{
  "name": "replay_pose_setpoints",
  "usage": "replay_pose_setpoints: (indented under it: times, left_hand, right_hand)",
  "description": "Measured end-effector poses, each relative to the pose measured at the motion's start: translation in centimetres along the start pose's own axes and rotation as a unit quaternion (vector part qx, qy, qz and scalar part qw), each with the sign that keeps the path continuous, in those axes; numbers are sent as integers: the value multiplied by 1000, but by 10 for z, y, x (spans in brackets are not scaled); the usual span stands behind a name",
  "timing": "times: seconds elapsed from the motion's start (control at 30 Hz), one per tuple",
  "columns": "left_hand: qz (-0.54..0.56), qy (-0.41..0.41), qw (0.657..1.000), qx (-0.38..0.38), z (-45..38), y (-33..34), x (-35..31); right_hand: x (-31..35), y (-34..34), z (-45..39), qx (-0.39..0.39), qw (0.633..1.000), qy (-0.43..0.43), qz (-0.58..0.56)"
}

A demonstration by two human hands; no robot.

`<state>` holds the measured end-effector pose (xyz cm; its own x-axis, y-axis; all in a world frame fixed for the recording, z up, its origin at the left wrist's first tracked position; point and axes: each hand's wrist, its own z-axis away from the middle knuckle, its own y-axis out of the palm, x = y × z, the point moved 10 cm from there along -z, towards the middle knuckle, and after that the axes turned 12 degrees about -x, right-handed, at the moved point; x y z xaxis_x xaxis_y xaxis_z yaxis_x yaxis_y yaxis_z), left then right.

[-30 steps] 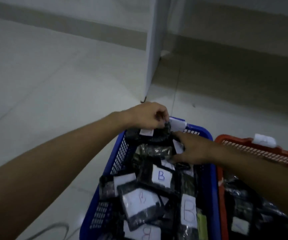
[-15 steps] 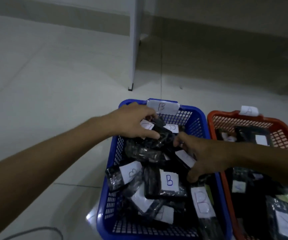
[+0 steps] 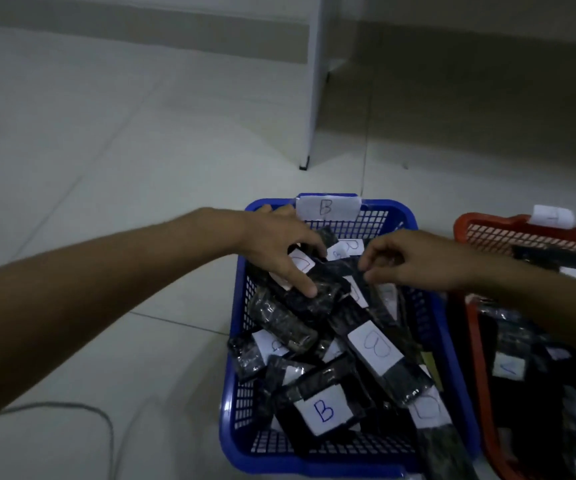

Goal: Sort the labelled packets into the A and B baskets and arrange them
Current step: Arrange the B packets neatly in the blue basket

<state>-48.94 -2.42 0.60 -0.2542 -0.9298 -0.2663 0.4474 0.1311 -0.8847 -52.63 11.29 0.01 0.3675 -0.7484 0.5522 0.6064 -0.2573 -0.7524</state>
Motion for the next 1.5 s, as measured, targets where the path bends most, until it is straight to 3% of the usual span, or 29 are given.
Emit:
replay_pose_setpoints:
  times: [0.13,0.27,0.4,0.57,0.77,0.87,1.0,1.13,1.27,1.37,1.5]
  left_hand:
    - [67,-39,997,5,-15,-2,0]
    - [111,-59,985,-118,-20,-22,26]
    - [74,-115,967,-217,-19,-32,59]
    - [99,-123,931,-330,-31,-46,57]
    - [149,-130,920,-338,-48,-62,45]
    - [190,-163,915,-315,-48,-71,52]
    - [234,-206,900,-303,-49,-86,69]
    - [292,-199,877,-326,-54,-79,69]
    - [322,-205,850,-363,-48,-68,76]
    - [303,-202,871,-330,-50,-61,75]
    - [298,-181,880,-322,-47,-62,71]
  right_hand:
    - [4,1,-38,-79,996,-35,6]
    - [10,15,-63,-51,995,-70,41]
    - [-7,16,-72,-44,995,-9,89]
    - [-44,6,-62,-31,993,72,90]
    - [-47,-13,-50,-98,992,45,70]
    - [-40,-7,-48,-115,991,71,2]
    - [-33,2,-57,-145,985,90,11]
    - [-26,2,-61,-106,988,79,-85]
    - [-20,-15,-51,-81,992,45,-89]
    - [-13,-21,-38,6,995,40,-95]
    - [-18,9,-8,174,982,41,58]
